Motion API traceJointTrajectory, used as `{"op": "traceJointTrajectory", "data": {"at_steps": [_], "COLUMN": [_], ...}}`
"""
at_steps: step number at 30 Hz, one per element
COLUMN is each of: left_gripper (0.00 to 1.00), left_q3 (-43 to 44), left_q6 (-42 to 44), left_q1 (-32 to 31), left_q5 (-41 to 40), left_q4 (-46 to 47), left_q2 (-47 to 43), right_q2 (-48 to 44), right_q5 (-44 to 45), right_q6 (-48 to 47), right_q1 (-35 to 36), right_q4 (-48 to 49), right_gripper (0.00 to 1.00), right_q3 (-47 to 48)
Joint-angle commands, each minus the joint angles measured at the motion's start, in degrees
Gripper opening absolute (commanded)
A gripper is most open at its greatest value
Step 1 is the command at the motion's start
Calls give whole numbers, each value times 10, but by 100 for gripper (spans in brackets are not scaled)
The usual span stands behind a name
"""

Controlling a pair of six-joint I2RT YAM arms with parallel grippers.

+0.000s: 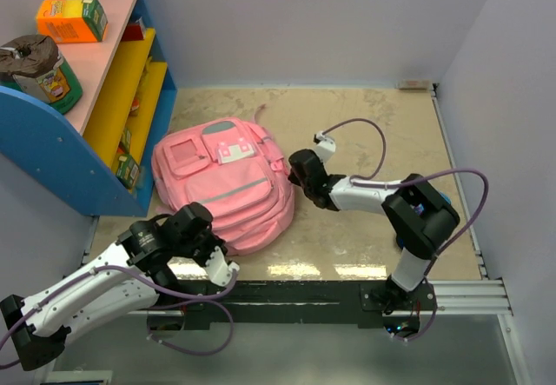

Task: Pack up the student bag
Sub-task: Zip the student bag at the center of the board.

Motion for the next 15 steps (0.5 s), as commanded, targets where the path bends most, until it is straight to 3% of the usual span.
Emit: {"op": "traceJointTrajectory", "data": {"at_steps": [1,4,5,7,8,11,15], "left_gripper": [0,0,0,0,0,0,0], "left_q3": [3,6,14,16,14,7,9], "left_q6": [-11,-23,-33,-41,-41,-44,-49], "left_q1": [2,2,2,2,2,2,3], "left_q5": [1,1,5,5,4,4,2], "left_q4": [-92,-102,-108,-110,-108,-101,-100], "left_q2": [-13,-21,-20,-20,-20,-28,-27], "right_q2": [50,67,71,74,76,113,174], "right_q5": [17,-12,-26,-31,-56,-90,-173], "right_q6": [-36,-50,-59,-79,-88,-119,-145], "right_q1": [-25,-56,-66,-83,-87,-90,-89], "right_q4": [30,15,8,-7,4,-15,-11], "right_gripper": [0,1,16,34,53,71,75], "right_q3": [96,128,138,162,167,215,290]}}
